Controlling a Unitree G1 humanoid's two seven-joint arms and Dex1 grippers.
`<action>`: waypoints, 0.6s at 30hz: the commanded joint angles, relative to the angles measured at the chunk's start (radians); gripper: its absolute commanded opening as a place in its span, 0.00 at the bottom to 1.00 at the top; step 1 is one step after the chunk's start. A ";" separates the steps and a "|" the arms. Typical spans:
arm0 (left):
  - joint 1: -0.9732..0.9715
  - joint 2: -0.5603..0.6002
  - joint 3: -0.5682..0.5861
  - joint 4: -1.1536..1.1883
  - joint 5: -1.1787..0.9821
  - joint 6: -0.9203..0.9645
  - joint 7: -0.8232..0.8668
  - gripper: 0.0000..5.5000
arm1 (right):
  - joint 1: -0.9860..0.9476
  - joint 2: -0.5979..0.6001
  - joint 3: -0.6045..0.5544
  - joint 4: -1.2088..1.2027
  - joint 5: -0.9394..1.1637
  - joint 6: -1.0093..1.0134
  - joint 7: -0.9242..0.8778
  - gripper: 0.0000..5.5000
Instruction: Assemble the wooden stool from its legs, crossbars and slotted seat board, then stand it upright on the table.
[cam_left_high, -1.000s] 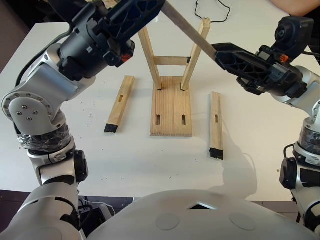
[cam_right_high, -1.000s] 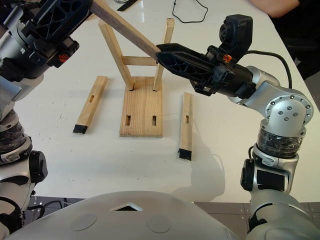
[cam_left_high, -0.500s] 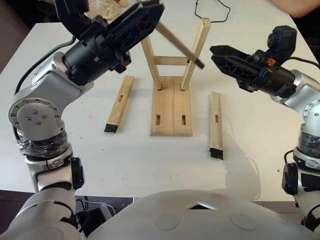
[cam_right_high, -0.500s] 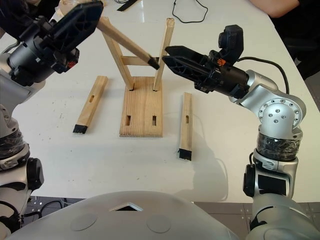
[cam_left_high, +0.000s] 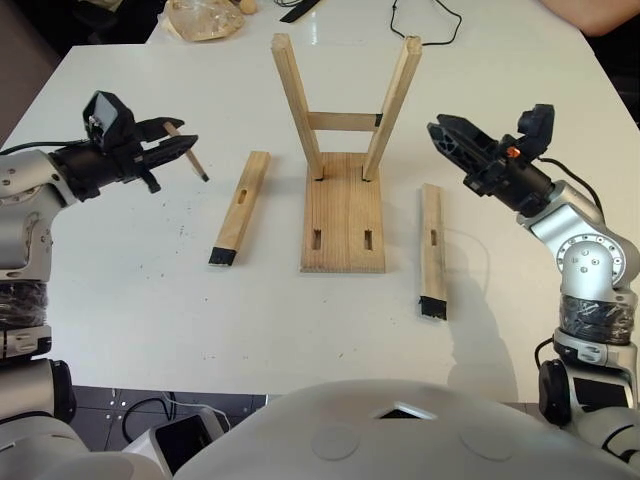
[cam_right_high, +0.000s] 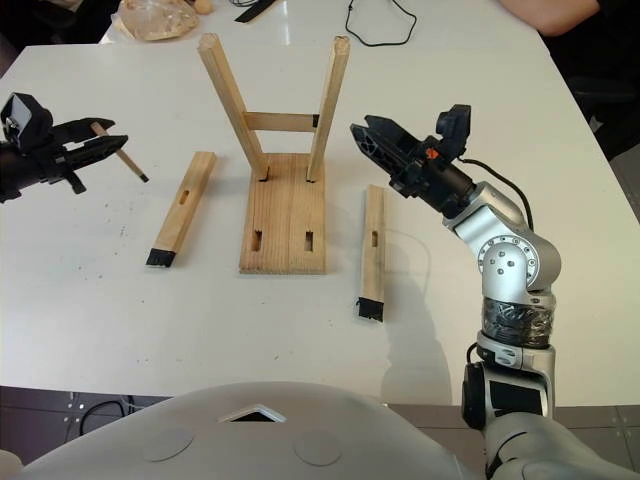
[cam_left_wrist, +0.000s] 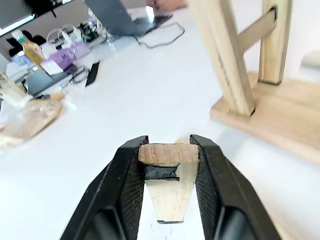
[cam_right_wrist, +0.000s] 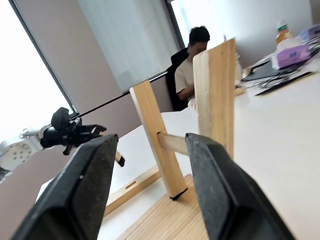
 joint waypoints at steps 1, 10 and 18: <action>0.001 0.020 0.006 0.019 0.028 0.010 -0.062 0.24 | -0.049 0.044 -0.065 0.005 -0.034 -0.061 -0.125 0.45; 0.077 -0.022 -0.017 -0.040 0.037 0.078 -0.121 0.24 | -0.085 0.088 -0.087 0.034 -0.074 -0.111 -0.231 0.45; 0.079 -0.144 -0.054 -0.287 -0.070 0.209 -0.104 0.24 | -0.132 0.102 -0.094 0.085 -0.074 -0.108 -0.262 0.45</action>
